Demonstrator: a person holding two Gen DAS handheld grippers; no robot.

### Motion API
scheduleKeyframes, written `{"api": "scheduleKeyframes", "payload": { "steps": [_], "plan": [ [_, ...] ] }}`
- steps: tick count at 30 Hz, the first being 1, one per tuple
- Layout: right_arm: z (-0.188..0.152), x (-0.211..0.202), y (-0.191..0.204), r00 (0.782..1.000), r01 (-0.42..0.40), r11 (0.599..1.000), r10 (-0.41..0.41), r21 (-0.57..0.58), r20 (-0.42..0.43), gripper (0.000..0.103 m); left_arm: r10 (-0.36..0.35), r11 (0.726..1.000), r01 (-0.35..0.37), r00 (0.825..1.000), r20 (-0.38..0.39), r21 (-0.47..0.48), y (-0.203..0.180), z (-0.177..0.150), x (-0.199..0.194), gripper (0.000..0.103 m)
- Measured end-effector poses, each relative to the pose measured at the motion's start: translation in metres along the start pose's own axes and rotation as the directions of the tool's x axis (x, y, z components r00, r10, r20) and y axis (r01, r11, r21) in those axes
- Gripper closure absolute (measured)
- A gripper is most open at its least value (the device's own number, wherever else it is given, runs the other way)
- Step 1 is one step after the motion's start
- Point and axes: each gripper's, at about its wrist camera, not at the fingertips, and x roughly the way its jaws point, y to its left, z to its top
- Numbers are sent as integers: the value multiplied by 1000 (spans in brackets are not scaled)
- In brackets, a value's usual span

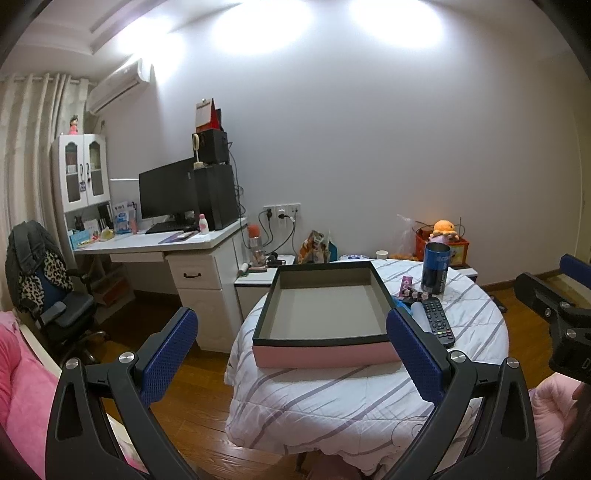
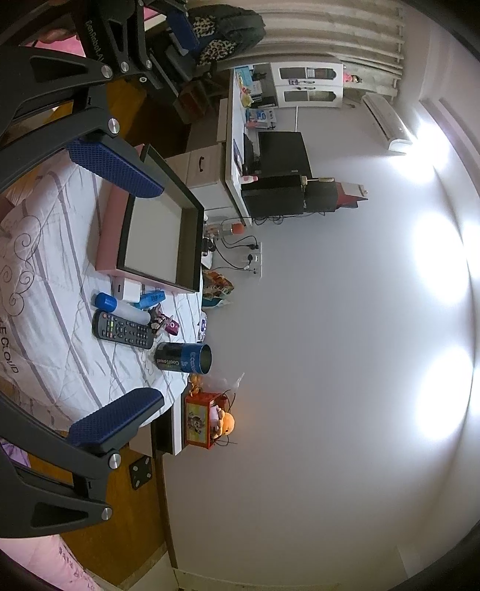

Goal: Organize rigid objects

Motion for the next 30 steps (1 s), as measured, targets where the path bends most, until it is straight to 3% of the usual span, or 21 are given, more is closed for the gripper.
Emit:
{"api": "scheduleKeyframes", "payload": {
  "steps": [30],
  "plan": [
    [0, 2, 1, 1000, 10, 1000, -10, -10, -18, 0, 3, 1000, -3, 1000, -3, 1, -2, -1, 1, 0]
  ]
}}
